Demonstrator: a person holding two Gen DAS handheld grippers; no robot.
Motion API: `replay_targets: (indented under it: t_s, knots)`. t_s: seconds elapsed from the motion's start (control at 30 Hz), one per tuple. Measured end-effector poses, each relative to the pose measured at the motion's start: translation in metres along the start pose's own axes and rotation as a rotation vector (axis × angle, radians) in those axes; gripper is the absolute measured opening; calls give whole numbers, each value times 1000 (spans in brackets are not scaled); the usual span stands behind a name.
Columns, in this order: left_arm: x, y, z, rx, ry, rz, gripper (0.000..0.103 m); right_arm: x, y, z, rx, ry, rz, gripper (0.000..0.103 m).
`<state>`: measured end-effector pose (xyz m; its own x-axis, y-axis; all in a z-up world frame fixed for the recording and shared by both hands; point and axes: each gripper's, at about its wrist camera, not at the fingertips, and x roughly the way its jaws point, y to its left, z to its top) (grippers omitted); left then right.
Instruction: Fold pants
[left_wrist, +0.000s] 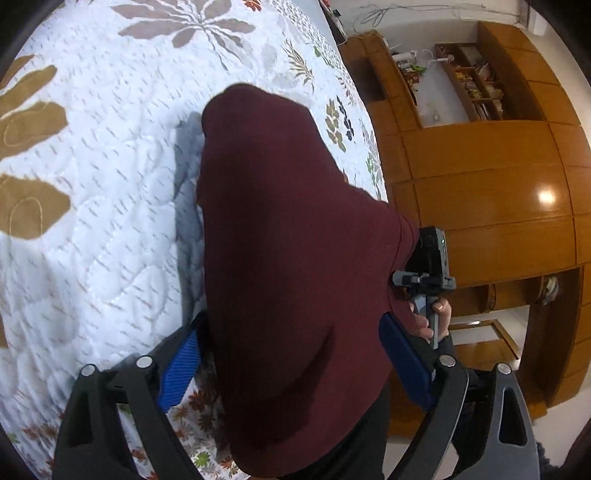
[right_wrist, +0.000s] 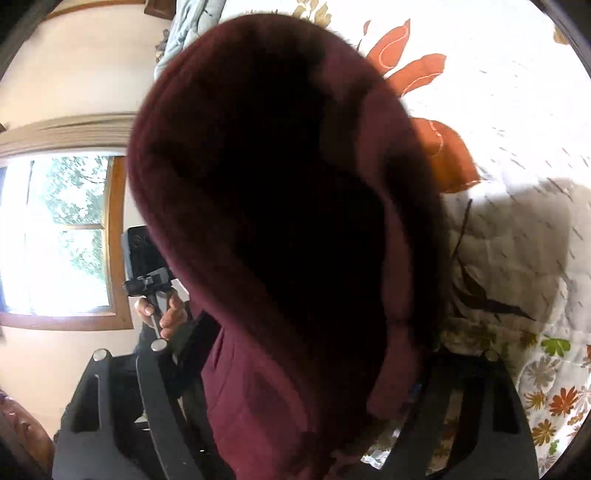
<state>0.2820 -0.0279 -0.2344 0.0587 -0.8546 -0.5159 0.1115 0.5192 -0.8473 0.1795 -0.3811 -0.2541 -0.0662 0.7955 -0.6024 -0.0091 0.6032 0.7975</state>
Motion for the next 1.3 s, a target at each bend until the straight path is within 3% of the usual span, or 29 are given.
replay_targets:
  t_s: [0.1,0.3,0.33,0.37,0.4,0.43,0.47,0.57,0.67,1.03,1.3]
  knots:
    - [2,-2,3,1,-4,7,92,3,6,-5,-20,-2,1,99]
    - [13,-10,-1,38,-1,60,93,20,17,-7,-28,20,-38,101]
    - [13,-10,-1,36,-1,63,91,18,16,-10,-31,18,-41,97]
    - [14,-13,-2,37,-7,69,89,16,16,-15,-43,15,-56,81]
    - [16,-17,-3,52,-7,101,80,14,15,-20,-49,10,-82,73]
    - [18,-18,-4,63,-5,147,64,11,12,-25,-42,5,-74,66]
    - [18,-18,-5,67,-10,177,58,8,11,-30,-41,0,-66,59]
    - [12,-19,-7,55,-37,167,43,-1,12,-43,-55,-23,-55,47]
    - [7,-23,-11,68,-62,157,37,-9,16,-58,-74,-53,-65,42]
    - [-6,-36,-9,88,-109,98,34,-32,45,-91,-117,-85,-74,37]
    - [-66,-33,0,109,-210,125,34,-17,93,-88,-193,-78,-68,37]
